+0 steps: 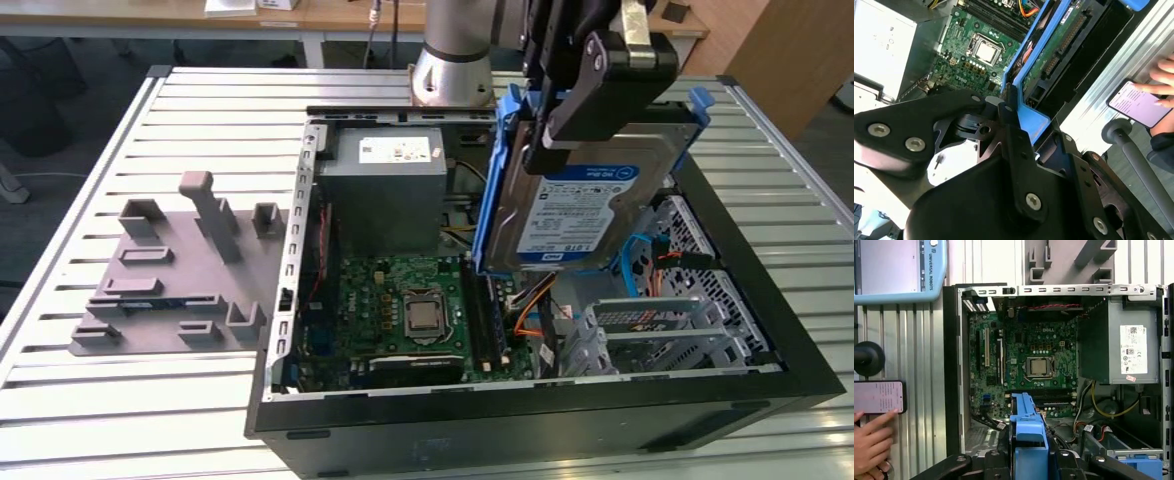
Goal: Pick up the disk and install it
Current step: 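Insert the disk into the insertion slot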
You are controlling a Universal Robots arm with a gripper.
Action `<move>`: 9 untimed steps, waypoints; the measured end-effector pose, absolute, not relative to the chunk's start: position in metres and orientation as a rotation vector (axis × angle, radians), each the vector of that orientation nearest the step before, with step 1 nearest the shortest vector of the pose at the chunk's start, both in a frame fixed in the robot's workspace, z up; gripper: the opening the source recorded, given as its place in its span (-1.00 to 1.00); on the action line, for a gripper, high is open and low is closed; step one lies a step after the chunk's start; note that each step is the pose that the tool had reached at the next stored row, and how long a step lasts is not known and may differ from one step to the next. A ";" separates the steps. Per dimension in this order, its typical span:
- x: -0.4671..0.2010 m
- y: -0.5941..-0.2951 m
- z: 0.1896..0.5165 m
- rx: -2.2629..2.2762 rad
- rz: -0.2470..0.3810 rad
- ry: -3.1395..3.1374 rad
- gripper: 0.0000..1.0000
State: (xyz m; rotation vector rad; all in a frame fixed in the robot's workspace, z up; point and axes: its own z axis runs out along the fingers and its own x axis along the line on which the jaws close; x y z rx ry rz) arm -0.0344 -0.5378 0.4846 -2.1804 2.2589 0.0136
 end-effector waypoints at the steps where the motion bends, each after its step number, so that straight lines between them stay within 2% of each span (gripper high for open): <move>1: -0.034 -0.538 0.485 -2.180 0.014 2.259 -0.27; 9: -0.032 -0.539 0.484 -2.181 0.014 2.259 -0.27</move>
